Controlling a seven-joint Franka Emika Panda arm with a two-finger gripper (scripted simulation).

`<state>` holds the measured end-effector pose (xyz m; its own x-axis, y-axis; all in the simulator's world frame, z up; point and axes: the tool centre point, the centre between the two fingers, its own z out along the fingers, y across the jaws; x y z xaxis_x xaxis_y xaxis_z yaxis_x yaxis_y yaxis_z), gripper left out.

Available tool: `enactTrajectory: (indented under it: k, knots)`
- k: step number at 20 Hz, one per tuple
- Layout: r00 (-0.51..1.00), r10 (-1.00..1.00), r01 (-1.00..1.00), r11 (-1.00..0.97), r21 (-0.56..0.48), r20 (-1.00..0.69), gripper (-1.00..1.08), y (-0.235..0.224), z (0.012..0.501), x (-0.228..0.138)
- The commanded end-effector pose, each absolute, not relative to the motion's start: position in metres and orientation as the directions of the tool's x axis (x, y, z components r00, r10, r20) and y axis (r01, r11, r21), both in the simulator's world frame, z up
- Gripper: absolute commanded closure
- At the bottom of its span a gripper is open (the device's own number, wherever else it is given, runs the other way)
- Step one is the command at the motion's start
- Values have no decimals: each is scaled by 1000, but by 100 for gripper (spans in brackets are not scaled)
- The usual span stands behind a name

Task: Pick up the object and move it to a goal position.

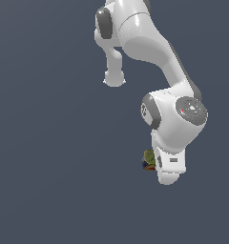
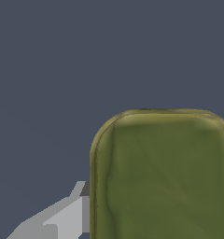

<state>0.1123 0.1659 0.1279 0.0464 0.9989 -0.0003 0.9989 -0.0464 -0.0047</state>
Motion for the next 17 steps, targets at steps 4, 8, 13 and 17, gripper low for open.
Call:
enactTrajectory:
  k: [4, 8, 13, 17]
  knots:
    - [47, 999, 999, -47, 0, 1, 108, 178, 139, 127]
    - [47, 999, 999, -47, 0, 0, 108, 183, 142, 133]
    - [47, 999, 999, -47, 0, 0, 108, 186, 144, 137]
    - [47, 999, 999, -47, 0, 0, 108, 187, 145, 138]
